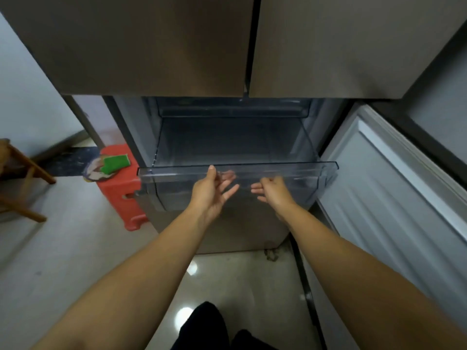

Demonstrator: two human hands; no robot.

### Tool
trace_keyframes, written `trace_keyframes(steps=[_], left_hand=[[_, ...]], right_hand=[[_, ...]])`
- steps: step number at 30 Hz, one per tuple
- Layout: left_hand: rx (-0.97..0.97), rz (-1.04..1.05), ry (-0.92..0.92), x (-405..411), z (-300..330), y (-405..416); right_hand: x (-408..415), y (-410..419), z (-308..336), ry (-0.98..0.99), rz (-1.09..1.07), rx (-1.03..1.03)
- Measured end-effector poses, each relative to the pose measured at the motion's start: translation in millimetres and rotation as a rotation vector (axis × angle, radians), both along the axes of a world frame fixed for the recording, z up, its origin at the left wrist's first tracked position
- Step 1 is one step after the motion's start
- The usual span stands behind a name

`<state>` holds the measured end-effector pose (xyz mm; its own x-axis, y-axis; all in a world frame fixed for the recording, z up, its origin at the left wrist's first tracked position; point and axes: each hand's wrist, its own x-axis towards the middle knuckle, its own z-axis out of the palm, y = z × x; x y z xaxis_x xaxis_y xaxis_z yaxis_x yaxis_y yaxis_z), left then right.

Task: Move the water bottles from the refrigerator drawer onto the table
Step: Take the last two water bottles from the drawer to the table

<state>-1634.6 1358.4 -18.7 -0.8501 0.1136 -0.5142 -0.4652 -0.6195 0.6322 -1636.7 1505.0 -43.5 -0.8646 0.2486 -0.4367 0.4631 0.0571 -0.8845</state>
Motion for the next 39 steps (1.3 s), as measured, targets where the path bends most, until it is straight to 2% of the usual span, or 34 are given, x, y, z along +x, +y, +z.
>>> trace_keyframes(steps=[4,9,12,22,27,30,34,39], left_hand=[[0.045,-0.075,-0.027,-31.2,9.7,-7.8],[-0.068,-0.192,-0.015,-83.1,5.9,-11.9],[-0.128,-0.180,-0.027,-118.3,6.1,-15.0],[-0.113,-0.114,-0.075,-172.1,6.9,-8.8],[-0.160,-0.114,-0.069,-168.4,15.6,-3.0],[-0.205,-0.127,-0.102,-164.3,16.2,-0.9],[-0.282,-0.283,-0.094,-141.2,13.4,13.6],[-0.445,-0.504,0.016,-79.4,17.2,62.3]], right_hand=[[-39.7,2.4,-0.8,-0.039,-0.004,-0.056],[-92.6,6.4,-1.2,-0.076,0.006,-0.067],[-122.9,4.4,4.3,-0.080,0.005,-0.073],[-178.8,8.2,5.8,-0.089,0.081,0.045],[-175.1,14.5,12.1,-0.126,0.180,0.045],[-161.2,23.6,24.6,-0.137,0.227,0.141],[-120.5,46.0,35.4,-0.125,0.186,0.215],[-43.4,93.2,42.7,-0.097,0.133,0.325]])
